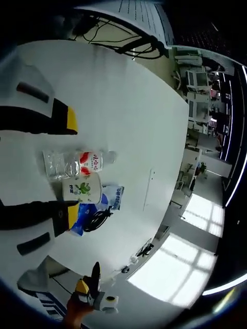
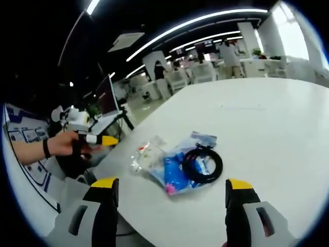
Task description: Arrange the tabletop items into an orderly group along one side of the table until the central work area is clear of visible clutter.
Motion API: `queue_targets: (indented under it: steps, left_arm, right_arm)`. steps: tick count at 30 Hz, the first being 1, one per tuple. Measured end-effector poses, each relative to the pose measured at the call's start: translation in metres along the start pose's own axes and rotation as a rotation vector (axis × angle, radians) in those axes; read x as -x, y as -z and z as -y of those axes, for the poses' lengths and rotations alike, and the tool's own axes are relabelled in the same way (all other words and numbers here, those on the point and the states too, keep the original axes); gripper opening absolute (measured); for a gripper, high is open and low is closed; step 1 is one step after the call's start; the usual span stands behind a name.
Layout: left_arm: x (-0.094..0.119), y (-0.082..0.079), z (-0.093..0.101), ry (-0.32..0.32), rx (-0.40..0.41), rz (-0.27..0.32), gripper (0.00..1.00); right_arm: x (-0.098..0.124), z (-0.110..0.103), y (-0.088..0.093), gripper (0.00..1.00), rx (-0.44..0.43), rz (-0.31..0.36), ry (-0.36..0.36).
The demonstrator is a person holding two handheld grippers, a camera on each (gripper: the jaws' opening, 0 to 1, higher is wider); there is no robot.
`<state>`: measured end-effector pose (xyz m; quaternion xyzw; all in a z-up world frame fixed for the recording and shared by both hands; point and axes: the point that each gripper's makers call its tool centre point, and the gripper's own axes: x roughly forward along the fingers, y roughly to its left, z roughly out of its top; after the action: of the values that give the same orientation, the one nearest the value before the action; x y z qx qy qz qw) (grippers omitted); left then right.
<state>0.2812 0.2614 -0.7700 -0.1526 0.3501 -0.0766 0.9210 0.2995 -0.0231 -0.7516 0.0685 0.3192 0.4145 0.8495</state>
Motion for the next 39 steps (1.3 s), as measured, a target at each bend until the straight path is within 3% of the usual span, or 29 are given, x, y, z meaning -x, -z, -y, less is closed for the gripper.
queue_targets:
  steps: [9, 19, 39]
  left_arm:
    - [-0.022, -0.005, 0.001, -0.040, 0.061, -0.059, 0.48]
    - [-0.061, 0.006, -0.009, -0.084, 0.082, -0.167, 0.47]
    - [-0.079, 0.020, 0.001, -0.119, 0.091, -0.253, 0.43]
  right_arm:
    - [0.005, 0.003, 0.002, 0.87, -0.014, 0.009, 0.014]
    - [0.012, 0.009, 0.004, 0.87, -0.025, 0.014, 0.038]
    - [0.028, 0.019, 0.011, 0.86, -0.043, 0.012, 0.064]
